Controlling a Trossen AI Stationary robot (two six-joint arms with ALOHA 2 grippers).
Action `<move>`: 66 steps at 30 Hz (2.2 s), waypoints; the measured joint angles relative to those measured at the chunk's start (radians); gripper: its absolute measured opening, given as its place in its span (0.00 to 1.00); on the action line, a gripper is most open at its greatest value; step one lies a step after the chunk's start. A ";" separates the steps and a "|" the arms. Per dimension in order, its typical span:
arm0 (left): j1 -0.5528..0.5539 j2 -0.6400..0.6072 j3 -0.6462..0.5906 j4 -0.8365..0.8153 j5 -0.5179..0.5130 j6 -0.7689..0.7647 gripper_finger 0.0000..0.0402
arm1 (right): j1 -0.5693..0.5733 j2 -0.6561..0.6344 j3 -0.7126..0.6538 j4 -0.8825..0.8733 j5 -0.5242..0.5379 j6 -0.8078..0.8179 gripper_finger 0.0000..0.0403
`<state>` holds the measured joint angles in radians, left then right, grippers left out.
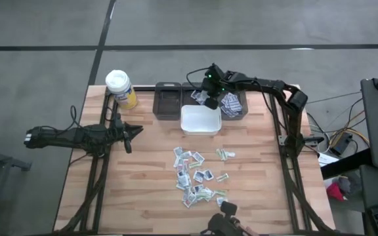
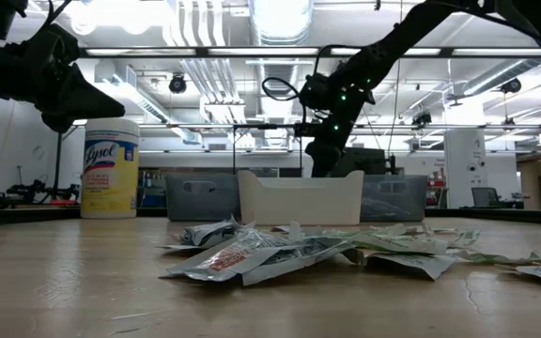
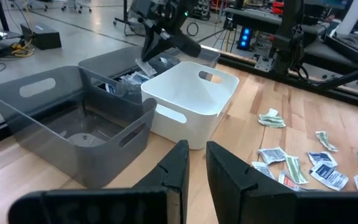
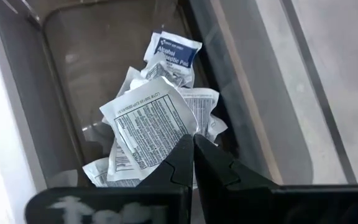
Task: Pick & Place First Aid Supplies
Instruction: Put the alcohol pad into the middle black bin
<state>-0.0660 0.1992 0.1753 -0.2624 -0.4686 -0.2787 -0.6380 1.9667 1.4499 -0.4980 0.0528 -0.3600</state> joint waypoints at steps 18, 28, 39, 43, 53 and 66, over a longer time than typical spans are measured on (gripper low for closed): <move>0.000 0.000 0.000 0.000 0.000 0.001 0.13 | -0.010 0.000 0.000 0.001 0.002 -0.036 0.05; 0.000 0.000 0.000 0.000 0.000 -0.011 0.13 | 0.002 -0.019 -0.001 -0.004 0.126 0.025 0.27; 0.000 0.000 0.000 -0.017 0.000 -0.010 0.13 | 0.095 -0.224 -0.001 -0.186 -0.033 0.228 0.33; 0.000 0.000 0.000 -0.042 0.001 -0.010 0.13 | 0.130 -0.296 -0.001 -0.245 -0.332 0.295 0.31; 0.000 0.000 0.000 -0.046 0.001 -0.010 0.13 | 0.291 -0.368 -0.001 -0.321 -0.577 0.552 0.25; 0.000 0.001 0.000 -0.062 0.000 0.003 0.13 | 0.627 -0.330 -0.058 -0.450 -0.490 0.792 0.26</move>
<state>-0.0660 0.2002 0.1757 -0.3243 -0.4683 -0.2758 -0.0110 1.6371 1.3918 -0.9481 -0.4376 0.4319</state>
